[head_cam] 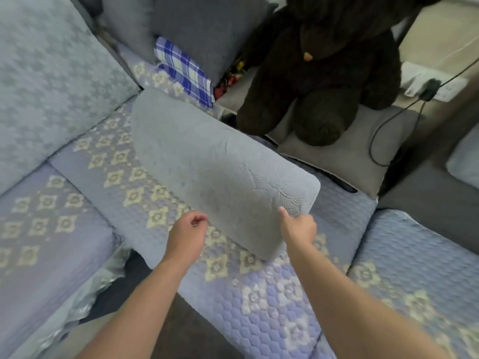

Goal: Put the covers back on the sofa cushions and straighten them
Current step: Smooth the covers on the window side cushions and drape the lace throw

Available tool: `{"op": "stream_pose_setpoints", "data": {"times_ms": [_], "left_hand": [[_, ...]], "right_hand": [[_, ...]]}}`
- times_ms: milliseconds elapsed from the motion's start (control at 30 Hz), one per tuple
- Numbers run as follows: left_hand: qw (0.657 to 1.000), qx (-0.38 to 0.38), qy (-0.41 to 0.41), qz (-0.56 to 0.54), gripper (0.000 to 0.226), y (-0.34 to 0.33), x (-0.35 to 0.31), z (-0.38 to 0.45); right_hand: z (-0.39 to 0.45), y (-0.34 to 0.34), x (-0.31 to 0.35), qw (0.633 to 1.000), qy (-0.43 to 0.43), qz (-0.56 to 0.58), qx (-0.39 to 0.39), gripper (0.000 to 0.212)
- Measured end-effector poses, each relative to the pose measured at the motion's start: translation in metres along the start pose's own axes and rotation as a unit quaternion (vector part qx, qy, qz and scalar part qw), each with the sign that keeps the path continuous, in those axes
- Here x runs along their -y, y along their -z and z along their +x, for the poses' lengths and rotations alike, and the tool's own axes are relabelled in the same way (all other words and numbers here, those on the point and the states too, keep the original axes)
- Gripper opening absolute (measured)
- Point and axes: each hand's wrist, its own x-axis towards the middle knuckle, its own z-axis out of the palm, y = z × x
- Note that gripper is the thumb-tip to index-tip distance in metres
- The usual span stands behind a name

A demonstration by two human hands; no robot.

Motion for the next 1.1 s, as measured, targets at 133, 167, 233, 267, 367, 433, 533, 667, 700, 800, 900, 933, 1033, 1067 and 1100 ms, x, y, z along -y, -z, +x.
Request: {"op": "stream_pose_setpoints", "data": {"times_ms": [133,167,233,267,367,433,533,667,700,800,900,933,1033,1067,1100], "left_hand": [[1.0,0.026,0.001,-0.002,0.02,-0.009,-0.009,0.004],[0.999,0.033,0.009,-0.003,0.02,-0.012,-0.009,0.005],[0.998,0.058,0.019,0.005,0.02,-0.021,-0.007,0.007],[0.998,0.067,0.02,0.011,0.02,-0.024,-0.007,0.009],[0.997,0.073,0.015,0.029,0.02,-0.032,-0.011,0.017],[0.997,0.07,0.009,0.036,0.02,-0.036,-0.014,0.023],[0.997,0.065,0.008,0.042,0.02,-0.039,-0.016,0.024],[0.997,0.066,0.01,0.045,0.019,-0.044,-0.025,0.016],[0.997,0.063,0.009,0.047,0.019,-0.046,-0.026,0.015],[0.997,0.063,0.005,0.053,0.018,-0.068,-0.032,-0.002],[0.994,0.092,-0.01,0.05,0.016,-0.103,-0.045,-0.026],[0.992,0.108,-0.019,0.056,0.015,-0.118,-0.053,-0.038],[0.984,0.163,-0.059,0.05,0.016,-0.16,-0.077,-0.083],[0.98,0.173,-0.076,0.056,0.016,-0.173,-0.084,-0.1],[0.976,0.183,-0.094,0.066,0.016,-0.186,-0.09,-0.116]], "right_hand": [[0.018,-0.02,0.003,0.994,-0.067,0.072,-0.045,0.062],[0.022,-0.021,0.005,0.991,-0.079,0.093,-0.057,0.06],[0.027,-0.023,0.009,0.986,-0.08,0.125,-0.077,0.047],[0.03,-0.025,0.011,0.985,-0.075,0.132,-0.083,0.035],[0.04,-0.031,0.01,0.987,-0.06,0.115,-0.09,0.018],[0.042,-0.03,0.008,0.992,-0.05,0.084,-0.081,0.019],[0.037,-0.024,0.004,0.995,-0.024,0.066,-0.071,0.024],[0.018,0.0,-0.002,0.992,0.004,0.101,-0.072,0.033],[0.014,0.008,-0.004,0.991,0.01,0.111,-0.073,0.032],[0.01,0.051,-0.02,0.991,0.026,0.102,-0.082,0.03],[0.007,0.113,-0.046,0.991,0.04,0.069,-0.105,0.029],[0.008,0.139,-0.06,0.99,0.041,0.06,-0.12,0.029],[0.007,0.226,-0.113,0.985,0.047,0.046,-0.162,0.027],[0.008,0.258,-0.135,0.983,0.048,0.045,-0.173,0.027],[0.006,0.291,-0.157,0.98,0.055,0.037,-0.185,0.026]]}}
